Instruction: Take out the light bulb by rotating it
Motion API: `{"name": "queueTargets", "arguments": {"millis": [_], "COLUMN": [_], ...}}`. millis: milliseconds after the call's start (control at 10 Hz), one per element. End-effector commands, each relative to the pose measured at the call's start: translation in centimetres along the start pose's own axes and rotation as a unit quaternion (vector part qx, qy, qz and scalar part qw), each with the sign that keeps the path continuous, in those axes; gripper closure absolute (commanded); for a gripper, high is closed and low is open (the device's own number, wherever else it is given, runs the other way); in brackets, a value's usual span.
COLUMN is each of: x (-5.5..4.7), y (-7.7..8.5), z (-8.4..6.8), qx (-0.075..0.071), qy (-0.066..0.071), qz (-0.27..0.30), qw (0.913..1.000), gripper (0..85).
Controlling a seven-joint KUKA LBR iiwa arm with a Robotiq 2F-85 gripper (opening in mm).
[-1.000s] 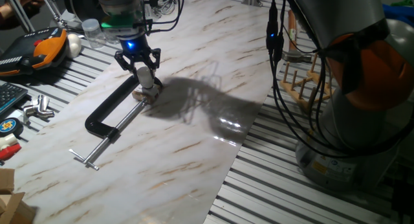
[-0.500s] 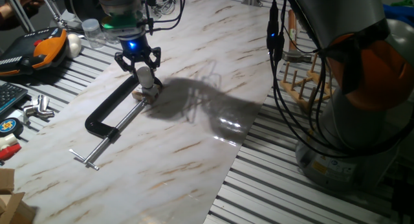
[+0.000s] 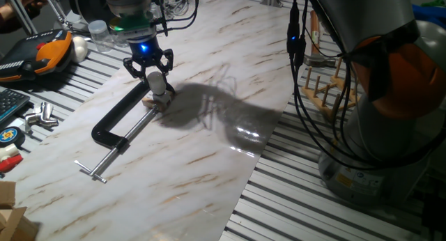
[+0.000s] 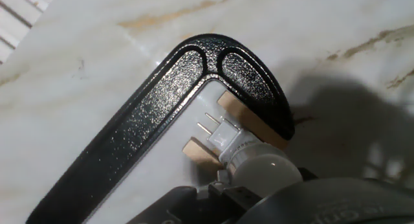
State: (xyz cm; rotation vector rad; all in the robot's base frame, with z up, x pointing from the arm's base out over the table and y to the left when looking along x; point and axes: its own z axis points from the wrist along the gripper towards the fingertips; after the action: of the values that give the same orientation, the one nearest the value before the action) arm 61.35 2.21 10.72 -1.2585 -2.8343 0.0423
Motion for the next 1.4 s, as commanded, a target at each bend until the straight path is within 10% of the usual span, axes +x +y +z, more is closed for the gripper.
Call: {"name": "queueTargets", "arguments": {"millis": [0,1300], "x": [0.00,0.03], "y": [0.00,-0.01], "z": [0.00,0.02], "qx": [0.001,0.000], "qy": [0.000,0.008], "qz": [-0.015,-0.193], "qw": [0.9999,0.9811], "gripper": [85.0,85.0]}}
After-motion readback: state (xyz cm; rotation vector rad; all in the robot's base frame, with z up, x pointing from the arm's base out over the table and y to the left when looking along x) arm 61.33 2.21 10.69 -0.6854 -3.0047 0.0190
